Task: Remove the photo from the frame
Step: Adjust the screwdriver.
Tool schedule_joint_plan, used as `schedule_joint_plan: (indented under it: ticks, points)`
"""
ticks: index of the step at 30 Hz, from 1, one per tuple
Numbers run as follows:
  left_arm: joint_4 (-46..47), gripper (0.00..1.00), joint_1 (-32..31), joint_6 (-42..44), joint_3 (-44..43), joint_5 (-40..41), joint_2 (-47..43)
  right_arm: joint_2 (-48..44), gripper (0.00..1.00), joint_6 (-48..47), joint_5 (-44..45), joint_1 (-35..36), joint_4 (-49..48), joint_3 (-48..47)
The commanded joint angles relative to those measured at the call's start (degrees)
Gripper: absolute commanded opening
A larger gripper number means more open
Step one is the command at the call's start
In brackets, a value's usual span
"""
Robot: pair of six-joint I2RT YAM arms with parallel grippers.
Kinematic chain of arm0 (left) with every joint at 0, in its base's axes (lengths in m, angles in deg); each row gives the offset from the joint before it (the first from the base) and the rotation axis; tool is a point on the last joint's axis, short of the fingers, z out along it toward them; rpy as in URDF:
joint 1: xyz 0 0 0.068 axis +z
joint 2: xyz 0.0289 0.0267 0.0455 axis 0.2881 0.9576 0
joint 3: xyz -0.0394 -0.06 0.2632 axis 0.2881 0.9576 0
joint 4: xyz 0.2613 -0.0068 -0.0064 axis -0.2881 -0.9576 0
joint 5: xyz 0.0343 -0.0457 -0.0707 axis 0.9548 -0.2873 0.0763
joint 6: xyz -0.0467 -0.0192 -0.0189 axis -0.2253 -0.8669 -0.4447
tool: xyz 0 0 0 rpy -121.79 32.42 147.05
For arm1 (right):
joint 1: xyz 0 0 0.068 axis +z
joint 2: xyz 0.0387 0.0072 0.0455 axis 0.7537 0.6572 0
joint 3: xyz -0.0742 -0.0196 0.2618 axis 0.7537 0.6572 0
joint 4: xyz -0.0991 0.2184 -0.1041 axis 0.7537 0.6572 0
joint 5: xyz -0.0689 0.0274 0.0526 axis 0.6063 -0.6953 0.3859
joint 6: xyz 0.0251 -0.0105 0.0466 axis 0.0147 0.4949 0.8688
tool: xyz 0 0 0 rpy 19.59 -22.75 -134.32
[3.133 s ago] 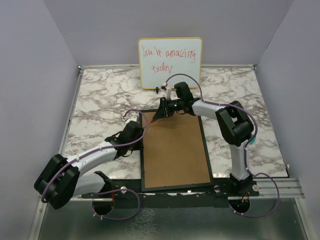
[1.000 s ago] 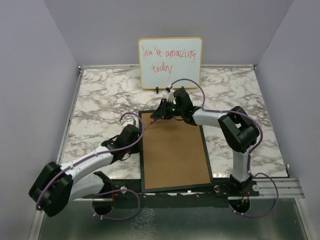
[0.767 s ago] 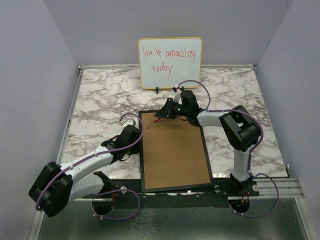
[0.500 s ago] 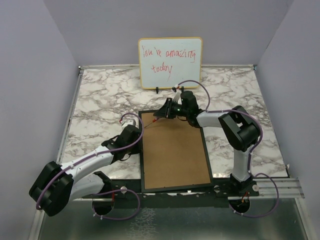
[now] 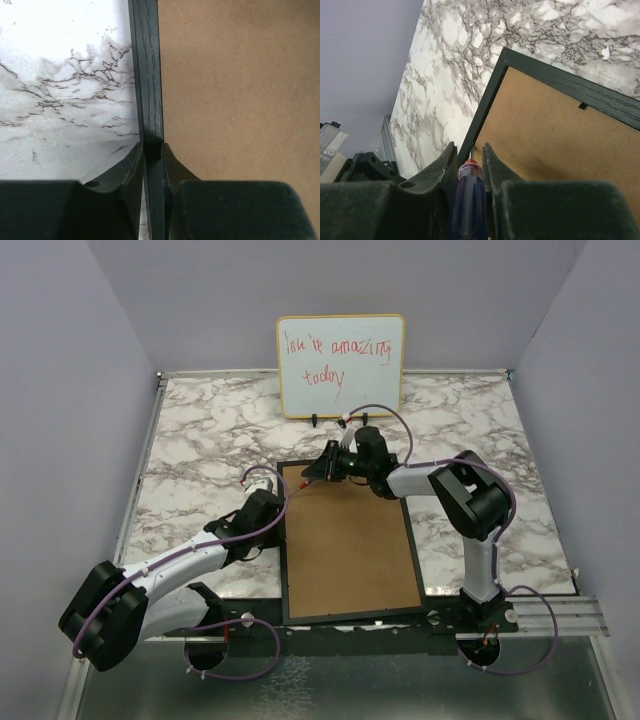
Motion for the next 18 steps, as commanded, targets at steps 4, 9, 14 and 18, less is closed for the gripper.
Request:
schedule_joint_plan:
  ticks: [4, 9, 14, 18]
  points:
    - [-1.1, 0.17, 0.1, 0.4, 0.6, -1.2, 1.7, 3.2, 0.01, -2.2, 1.0, 1.4, 0.0, -2.0]
    - [-1.6, 0.20, 0.1, -0.5, 0.4, -1.1, 1.3, -0.8, 0.01, -5.0, 3.7, 2.1, 4.3, -1.5]
    - [-2.7, 0.42, 0.1, -1.0, -0.6, -0.3, -2.9, -9.7, 0.01, -4.7, 4.5, 2.0, 4.4, 4.4]
    - [-4.7, 0.49, 0.1, -0.1, -3.3, 0.0, -6.9, -17.8, 0.01, -2.4, 4.9, 2.0, 3.3, 10.9]
